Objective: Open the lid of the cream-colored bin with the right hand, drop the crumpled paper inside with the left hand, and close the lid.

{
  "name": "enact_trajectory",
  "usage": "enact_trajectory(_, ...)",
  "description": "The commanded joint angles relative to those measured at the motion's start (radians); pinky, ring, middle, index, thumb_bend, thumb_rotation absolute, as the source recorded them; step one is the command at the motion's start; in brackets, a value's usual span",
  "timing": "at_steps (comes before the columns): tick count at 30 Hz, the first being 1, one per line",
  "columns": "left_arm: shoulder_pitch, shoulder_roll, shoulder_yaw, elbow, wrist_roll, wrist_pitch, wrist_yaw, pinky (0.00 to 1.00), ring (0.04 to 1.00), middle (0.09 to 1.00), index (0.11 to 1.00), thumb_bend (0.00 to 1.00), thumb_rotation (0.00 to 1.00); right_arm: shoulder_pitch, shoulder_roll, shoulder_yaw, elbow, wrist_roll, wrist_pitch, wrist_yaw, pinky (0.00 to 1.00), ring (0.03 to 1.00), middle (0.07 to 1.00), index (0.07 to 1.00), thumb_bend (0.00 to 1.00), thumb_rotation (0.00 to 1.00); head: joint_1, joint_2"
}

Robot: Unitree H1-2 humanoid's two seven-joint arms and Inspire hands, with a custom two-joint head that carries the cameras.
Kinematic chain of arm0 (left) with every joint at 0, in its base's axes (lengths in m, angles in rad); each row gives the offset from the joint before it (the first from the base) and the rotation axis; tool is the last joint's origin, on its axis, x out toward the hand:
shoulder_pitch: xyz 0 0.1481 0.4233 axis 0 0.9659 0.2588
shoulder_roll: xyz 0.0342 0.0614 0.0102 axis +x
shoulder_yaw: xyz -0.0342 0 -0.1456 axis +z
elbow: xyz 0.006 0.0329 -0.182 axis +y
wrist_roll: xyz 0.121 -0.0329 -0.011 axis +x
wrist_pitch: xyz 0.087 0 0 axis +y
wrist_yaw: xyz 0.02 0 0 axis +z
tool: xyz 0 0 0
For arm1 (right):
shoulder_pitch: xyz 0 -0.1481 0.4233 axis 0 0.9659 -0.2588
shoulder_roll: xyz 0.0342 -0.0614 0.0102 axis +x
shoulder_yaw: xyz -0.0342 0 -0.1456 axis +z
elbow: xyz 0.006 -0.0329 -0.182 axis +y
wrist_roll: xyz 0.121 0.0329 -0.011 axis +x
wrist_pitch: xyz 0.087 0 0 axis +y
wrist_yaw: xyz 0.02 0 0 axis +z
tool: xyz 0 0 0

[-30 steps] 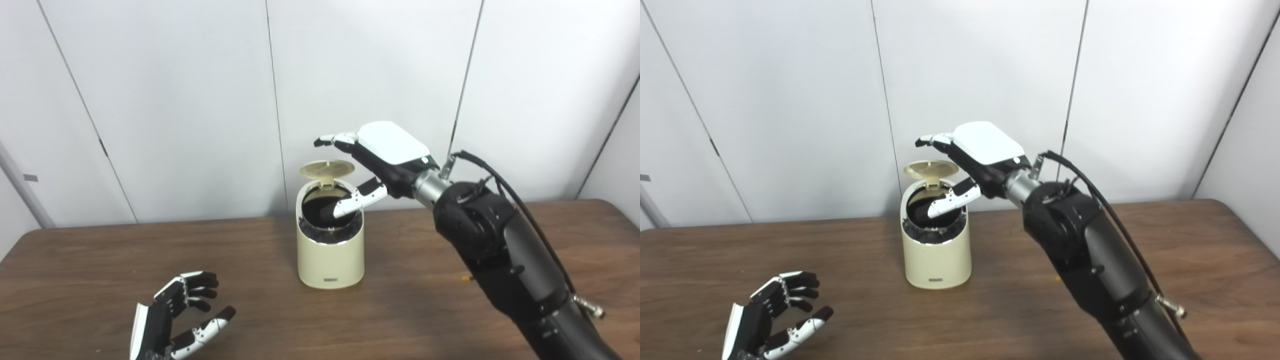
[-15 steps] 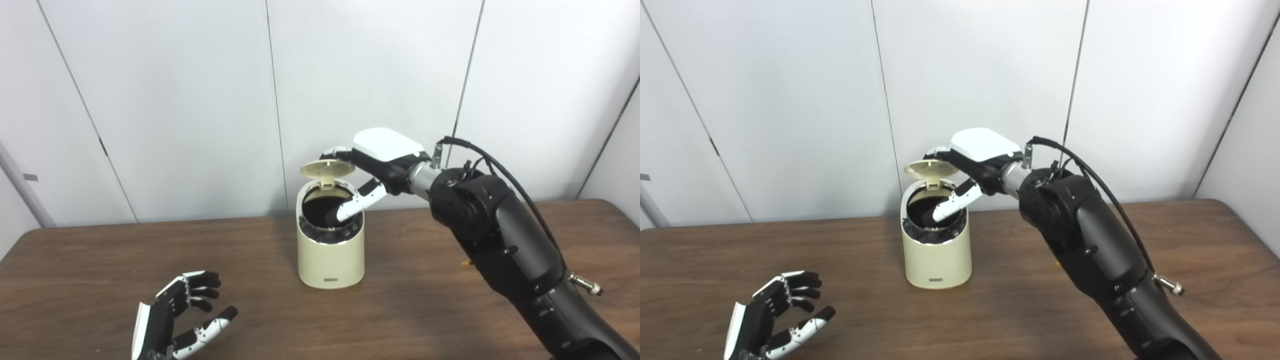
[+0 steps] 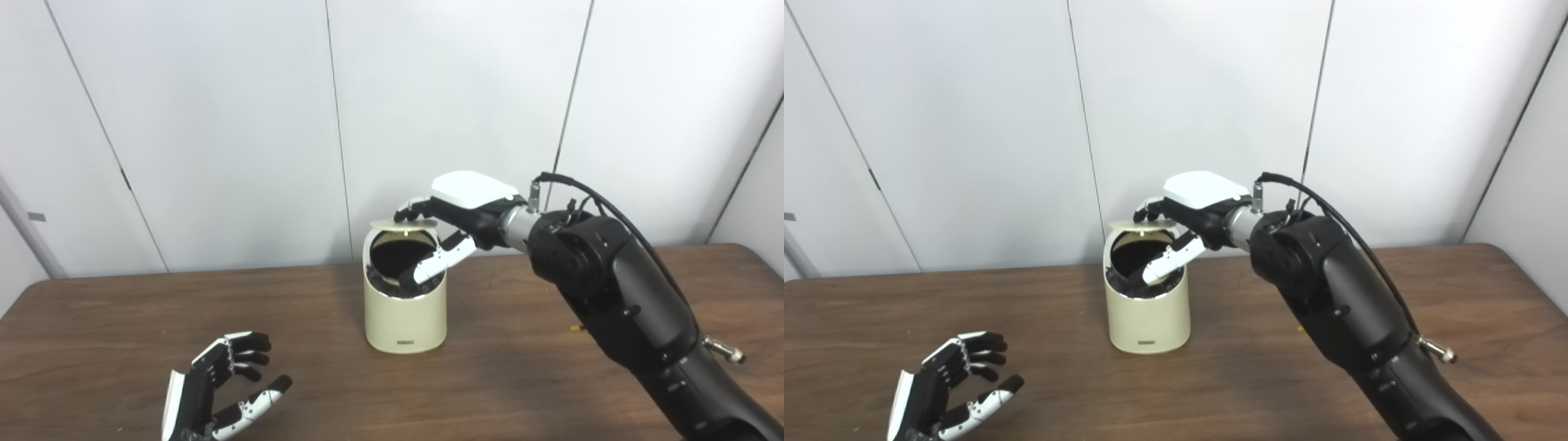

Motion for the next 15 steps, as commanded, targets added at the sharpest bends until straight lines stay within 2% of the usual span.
enact_trajectory(1,0.008,-0.008,-0.008,-0.012,0.008,-0.024,0.002,0.47,0.581,0.622,0.627,0.75,0.11,-0.017,-0.018,-0.018,-0.045,0.004,0.008,-0.004,0.80,0.812,0.818,0.814,0.96,0.83,-0.001,0.000)
enact_trajectory(8,0.011,-0.007,-0.004,-0.024,-0.015,-0.006,-0.008,0.47,0.584,0.626,0.629,0.76,0.12,0.020,-0.036,-0.014,-0.123,-0.011,0.015,0.024,0.85,0.818,0.820,0.820,0.97,0.86,-0.003,0.008)
enact_trajectory(11,0.012,-0.006,-0.003,-0.025,-0.021,-0.006,-0.012,0.47,0.582,0.625,0.627,0.76,0.13,0.033,-0.034,-0.016,-0.155,-0.018,0.031,0.052,0.84,0.822,0.824,0.823,1.00,0.87,-0.003,0.011)
enact_trajectory(15,0.012,-0.007,-0.002,-0.032,-0.023,-0.005,-0.014,0.47,0.579,0.623,0.626,0.76,0.13,0.052,-0.028,-0.019,-0.199,-0.024,0.061,0.085,0.77,0.828,0.842,0.833,1.00,0.83,-0.004,0.013)
